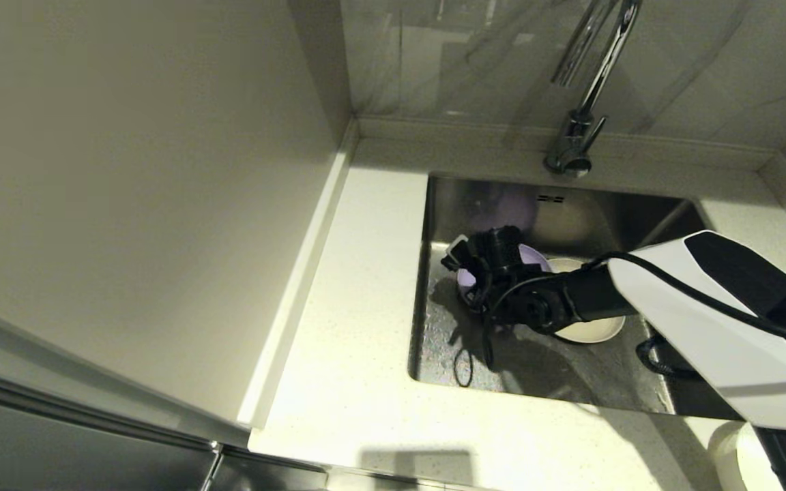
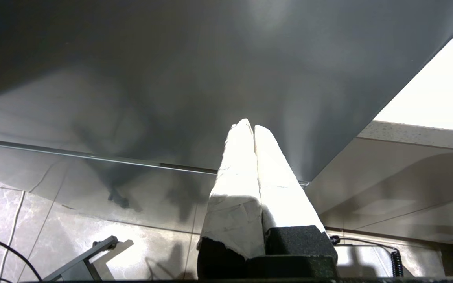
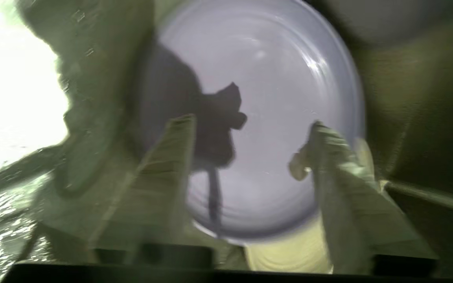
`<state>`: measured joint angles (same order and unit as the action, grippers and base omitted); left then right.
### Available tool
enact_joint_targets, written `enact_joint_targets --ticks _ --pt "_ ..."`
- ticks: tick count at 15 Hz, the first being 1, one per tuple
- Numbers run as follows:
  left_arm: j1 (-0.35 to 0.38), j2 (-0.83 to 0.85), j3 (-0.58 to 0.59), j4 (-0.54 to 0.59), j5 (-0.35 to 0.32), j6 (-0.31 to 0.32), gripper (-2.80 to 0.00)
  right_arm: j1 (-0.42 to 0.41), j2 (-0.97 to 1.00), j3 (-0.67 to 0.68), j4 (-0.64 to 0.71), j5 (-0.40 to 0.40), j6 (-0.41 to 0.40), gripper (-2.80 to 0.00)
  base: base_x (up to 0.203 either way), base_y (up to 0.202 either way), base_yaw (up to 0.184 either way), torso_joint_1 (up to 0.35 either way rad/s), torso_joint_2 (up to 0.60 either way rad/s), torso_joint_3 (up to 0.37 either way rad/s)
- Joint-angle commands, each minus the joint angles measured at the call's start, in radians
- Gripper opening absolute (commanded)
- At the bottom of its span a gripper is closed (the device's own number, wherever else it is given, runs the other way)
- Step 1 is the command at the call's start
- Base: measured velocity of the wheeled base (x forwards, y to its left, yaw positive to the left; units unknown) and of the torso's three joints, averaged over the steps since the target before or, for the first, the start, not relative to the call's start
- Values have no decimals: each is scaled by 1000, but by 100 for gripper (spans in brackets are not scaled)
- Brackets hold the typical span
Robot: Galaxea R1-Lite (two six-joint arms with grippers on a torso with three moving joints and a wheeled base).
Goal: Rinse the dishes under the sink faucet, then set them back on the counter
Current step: Put a plate into the sink
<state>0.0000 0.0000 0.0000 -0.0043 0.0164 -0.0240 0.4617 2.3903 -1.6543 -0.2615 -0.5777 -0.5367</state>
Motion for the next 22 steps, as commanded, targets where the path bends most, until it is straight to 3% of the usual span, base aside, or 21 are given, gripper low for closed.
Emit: enact_joint_targets --ticks 1,4,8,10,12,13,15,18,20,22 --pt "0 -3 0 0 0 -1 -280 -16 -101 19 10 -18 -3 0 0 0 0 0 0 0" --pt "0 -3 0 0 0 -1 -280 -71 -343 108 97 -38 -4 0 0 0 0 0 0 0" --pt "0 -3 0 0 0 -1 -280 -252 -728 282 338 -13 4 0 0 0 0 0 0 0" --pt "0 -3 0 0 0 -1 -280 -368 -877 356 502 3 66 0 0 0 0 0 0 0" --pt "0 -3 0 0 0 -1 -280 -458 -974 376 761 69 198 0 0 0 0 0 0 0" --pt "0 -3 0 0 0 -1 -280 -480 -1003 368 873 114 271 -280 0 0 0 0 0 0" --pt "0 -3 0 0 0 -1 -280 -498 -1055 336 1055 197 421 -280 0 0 0 0 0 0" --pt "0 -3 0 0 0 -1 -280 -500 -1134 340 1138 248 468 -280 0 0 0 0 0 0" --pt "0 -3 0 0 0 -1 -280 -499 -1151 325 1260 344 579 -280 0 0 0 0 0 0" --pt "0 -3 0 0 0 -1 -280 -492 -1154 301 1339 393 693 -280 0 0 0 0 0 0"
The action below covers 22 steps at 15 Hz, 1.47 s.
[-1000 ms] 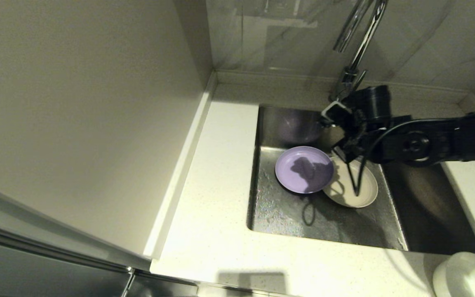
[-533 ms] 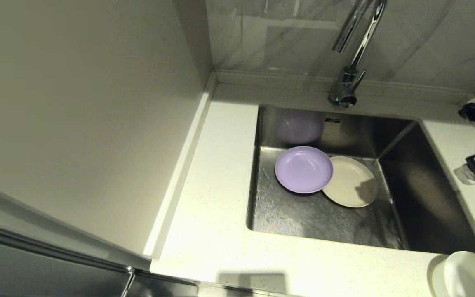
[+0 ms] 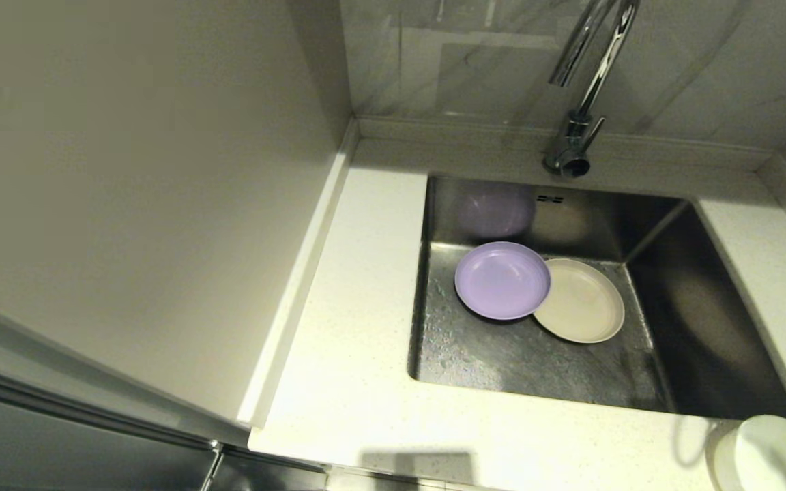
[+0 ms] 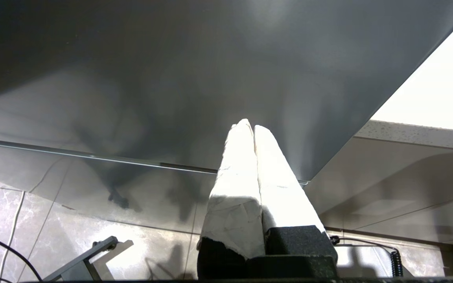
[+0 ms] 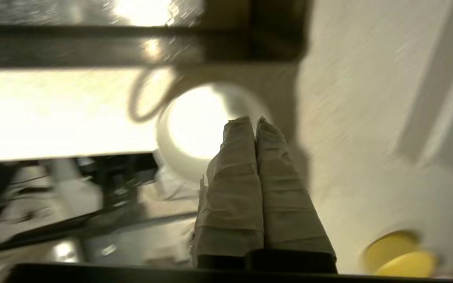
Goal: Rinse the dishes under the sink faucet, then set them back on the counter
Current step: Put a plate into the sink, then put a bowl into the sink
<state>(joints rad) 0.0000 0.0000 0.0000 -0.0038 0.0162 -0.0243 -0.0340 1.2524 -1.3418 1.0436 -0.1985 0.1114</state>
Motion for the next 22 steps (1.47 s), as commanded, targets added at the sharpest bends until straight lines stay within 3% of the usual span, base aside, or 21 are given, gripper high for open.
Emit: enact_joint_targets --ticks 1,4,8,9,14,18,22 --pt "0 -3 0 -1 1 0 -280 12 -34 -8 56 38 56 -280 0 0 0 0 0 0" --pt "0 -3 0 -1 1 0 -280 71 -89 41 225 55 62 -280 0 0 0 0 0 0" --pt "0 -3 0 -1 1 0 -280 82 -129 103 239 69 68 -280 0 0 0 0 0 0" --pt "0 -3 0 -1 1 0 -280 97 -138 122 238 70 68 0 0 0 0 0 0 0" --pt "0 -3 0 -1 1 0 -280 168 -130 257 190 94 74 0 0 0 0 0 0 0" --pt "0 -3 0 -1 1 0 -280 206 -61 388 -59 83 107 0 0 0 0 0 0 0" --pt "0 -3 0 -1 1 0 -280 283 -7 454 -201 40 146 0 0 0 0 0 0 0"
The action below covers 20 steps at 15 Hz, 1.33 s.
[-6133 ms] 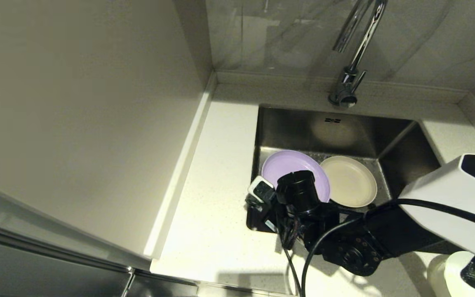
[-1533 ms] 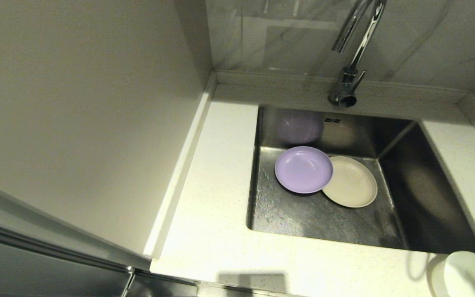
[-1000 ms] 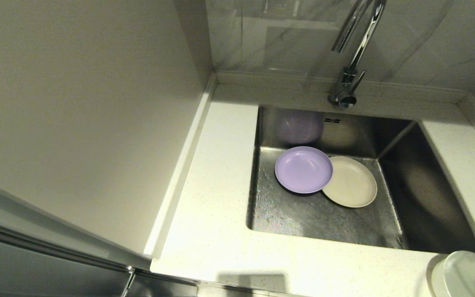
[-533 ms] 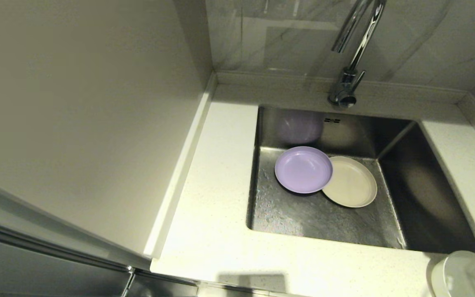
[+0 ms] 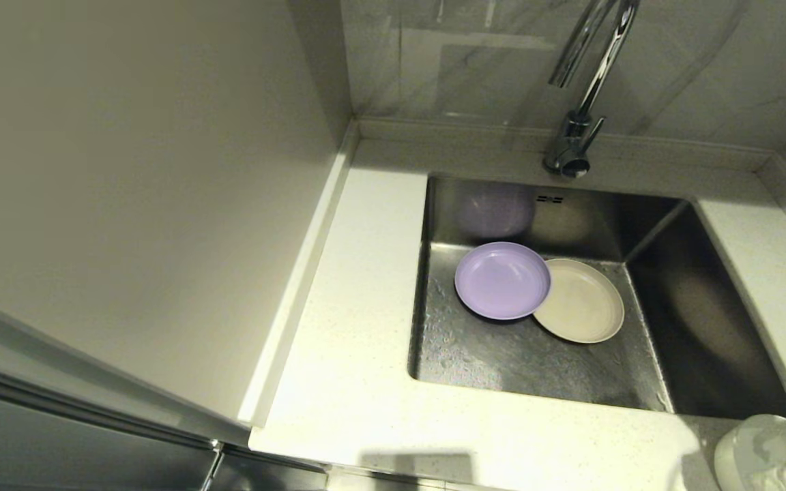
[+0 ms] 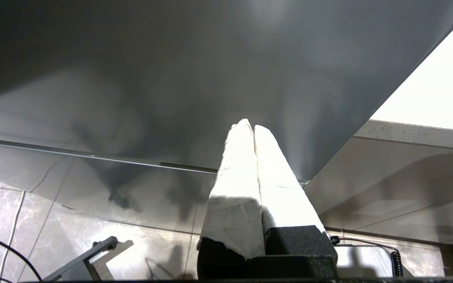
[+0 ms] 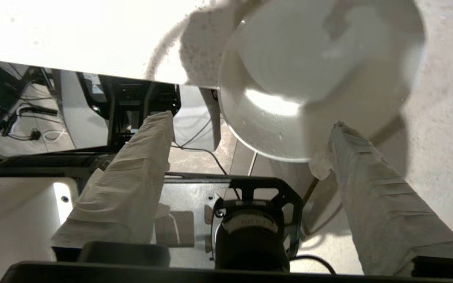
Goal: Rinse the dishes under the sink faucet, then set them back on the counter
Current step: Put a bowl into the sink
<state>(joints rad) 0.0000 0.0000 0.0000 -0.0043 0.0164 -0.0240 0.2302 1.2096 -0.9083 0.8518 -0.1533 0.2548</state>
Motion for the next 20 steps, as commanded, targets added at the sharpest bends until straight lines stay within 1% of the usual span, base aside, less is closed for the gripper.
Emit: enact_joint_targets --ticks 1,3,7,10,13,20 --pt "0 -5 0 0 0 -1 -280 20 48 34 -28 -7 3 0 0 0 0 0 0 0" --pt "0 -3 0 0 0 -1 -280 20 73 59 -69 -8 3 0 0 0 0 0 0 0" --pt "0 -5 0 0 0 -1 -280 26 100 85 -73 -5 0 0 0 0 0 0 0 0" --pt "0 -3 0 0 0 -1 -280 26 121 121 -113 -7 -1 0 0 0 0 0 0 0" --pt "0 -3 0 0 0 -1 -280 26 143 135 -117 -18 0 0 0 0 0 0 0 0" --pt "0 -3 0 0 0 -1 -280 26 151 155 -117 -18 -2 0 0 0 0 0 0 0"
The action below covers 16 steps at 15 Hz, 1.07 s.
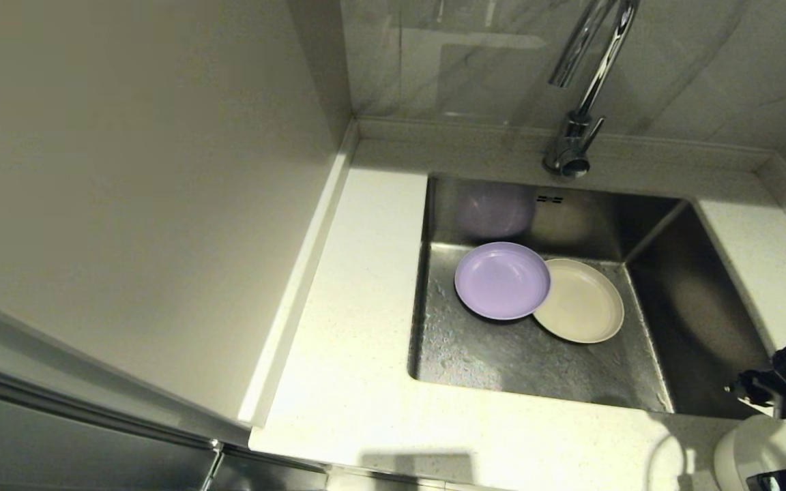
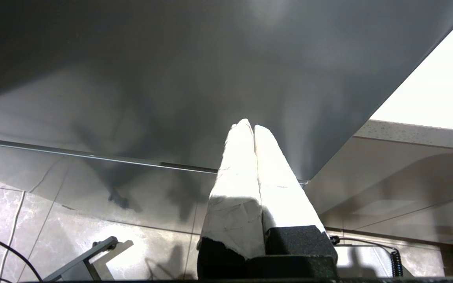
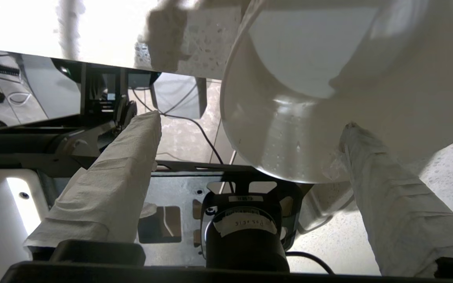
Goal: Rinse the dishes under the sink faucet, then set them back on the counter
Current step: Put a bowl into the sink
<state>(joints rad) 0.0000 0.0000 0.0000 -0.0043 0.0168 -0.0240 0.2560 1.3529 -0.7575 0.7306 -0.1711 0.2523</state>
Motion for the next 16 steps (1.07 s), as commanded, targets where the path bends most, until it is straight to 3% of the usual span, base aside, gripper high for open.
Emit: enact_joint_targets --ticks 1,2,3,6,16 --pt "0 -3 0 0 0 -1 -280 0 15 6 4 -1 1 0 0 0 0 0 0 0" --pt "0 -3 0 0 0 -1 -280 0 24 8 4 -1 1 0 0 0 0 0 0 0" --pt "0 -3 0 0 0 -1 -280 0 39 13 3 -1 0 -280 0 0 0 0 0 0" --pt "0 -3 0 0 0 -1 -280 -1 69 21 -59 -27 1 -280 0 0 0 0 0 0" --pt "0 -3 0 0 0 -1 -280 0 54 -19 -75 -66 -2 -280 0 0 0 0 0 0"
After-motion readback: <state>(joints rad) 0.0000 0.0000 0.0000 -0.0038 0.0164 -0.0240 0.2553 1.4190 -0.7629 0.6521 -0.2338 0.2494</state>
